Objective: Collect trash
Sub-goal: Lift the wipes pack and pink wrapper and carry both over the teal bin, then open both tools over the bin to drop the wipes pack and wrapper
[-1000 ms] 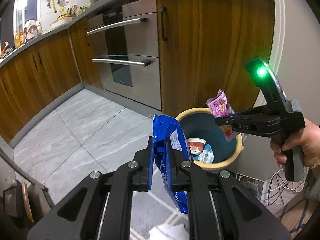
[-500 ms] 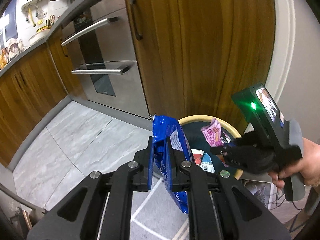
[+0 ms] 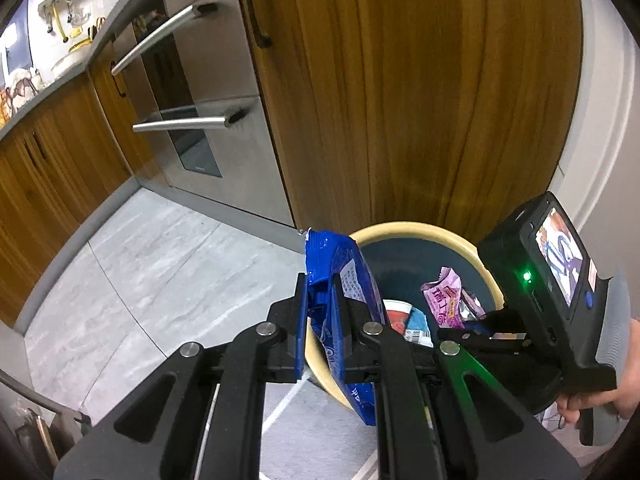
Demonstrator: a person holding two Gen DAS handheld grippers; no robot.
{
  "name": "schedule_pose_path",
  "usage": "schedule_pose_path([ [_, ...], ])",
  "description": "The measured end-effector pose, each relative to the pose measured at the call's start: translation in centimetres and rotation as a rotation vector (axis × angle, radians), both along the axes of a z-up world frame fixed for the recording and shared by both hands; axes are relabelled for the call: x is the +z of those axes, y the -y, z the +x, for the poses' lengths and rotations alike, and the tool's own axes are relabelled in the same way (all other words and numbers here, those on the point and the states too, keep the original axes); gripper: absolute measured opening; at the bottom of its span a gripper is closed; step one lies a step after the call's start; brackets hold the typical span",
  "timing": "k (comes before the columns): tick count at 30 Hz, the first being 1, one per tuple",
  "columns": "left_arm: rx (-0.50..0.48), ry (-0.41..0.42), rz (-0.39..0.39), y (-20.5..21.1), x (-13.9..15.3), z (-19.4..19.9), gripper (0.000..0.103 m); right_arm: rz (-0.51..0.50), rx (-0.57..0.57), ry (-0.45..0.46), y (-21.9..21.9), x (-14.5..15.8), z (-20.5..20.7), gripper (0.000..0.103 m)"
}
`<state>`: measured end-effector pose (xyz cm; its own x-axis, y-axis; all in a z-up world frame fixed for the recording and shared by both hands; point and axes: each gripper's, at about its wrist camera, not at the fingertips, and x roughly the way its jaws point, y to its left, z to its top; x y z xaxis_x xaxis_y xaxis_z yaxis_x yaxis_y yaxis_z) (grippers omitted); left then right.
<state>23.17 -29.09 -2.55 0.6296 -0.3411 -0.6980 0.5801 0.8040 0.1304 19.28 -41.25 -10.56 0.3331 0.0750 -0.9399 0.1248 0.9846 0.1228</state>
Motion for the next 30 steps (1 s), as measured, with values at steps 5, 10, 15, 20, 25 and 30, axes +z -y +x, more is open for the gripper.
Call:
schedule_pose_path([
  [5,-0.004,-0.031,0.005,0.1,-1.0,0.1,0.01,-0.007,-0.003,-0.009,-0.4,-0.4,-0.2,0.003],
  [10,0.007,-0.048,0.009,-0.2,-1.3,0.4,0.011,-0.014,-0.005,-0.026,-0.5,-0.5,0.4,0.003],
  [15,0.005,-0.046,0.013,-0.1,-1.3,0.4,0.011,-0.019,-0.006,-0.028,0.0,-0.8,-0.2,0.003],
  [20,0.006,-0.058,-0.003,-0.1,-1.4,0.5,0.023,-0.021,-0.016,-0.031,0.2,-1.2,-0.3,0.009],
  [25,0.023,-0.055,-0.005,-0.5,-1.6,0.5,0.032,-0.028,-0.027,-0.031,0.4,-1.1,-0.3,0.023],
  [30,0.057,-0.052,-0.016,-1.4,-1.8,0.4,0.052,-0.021,-0.039,-0.024,0.8,-1.1,-0.3,0.048],
])
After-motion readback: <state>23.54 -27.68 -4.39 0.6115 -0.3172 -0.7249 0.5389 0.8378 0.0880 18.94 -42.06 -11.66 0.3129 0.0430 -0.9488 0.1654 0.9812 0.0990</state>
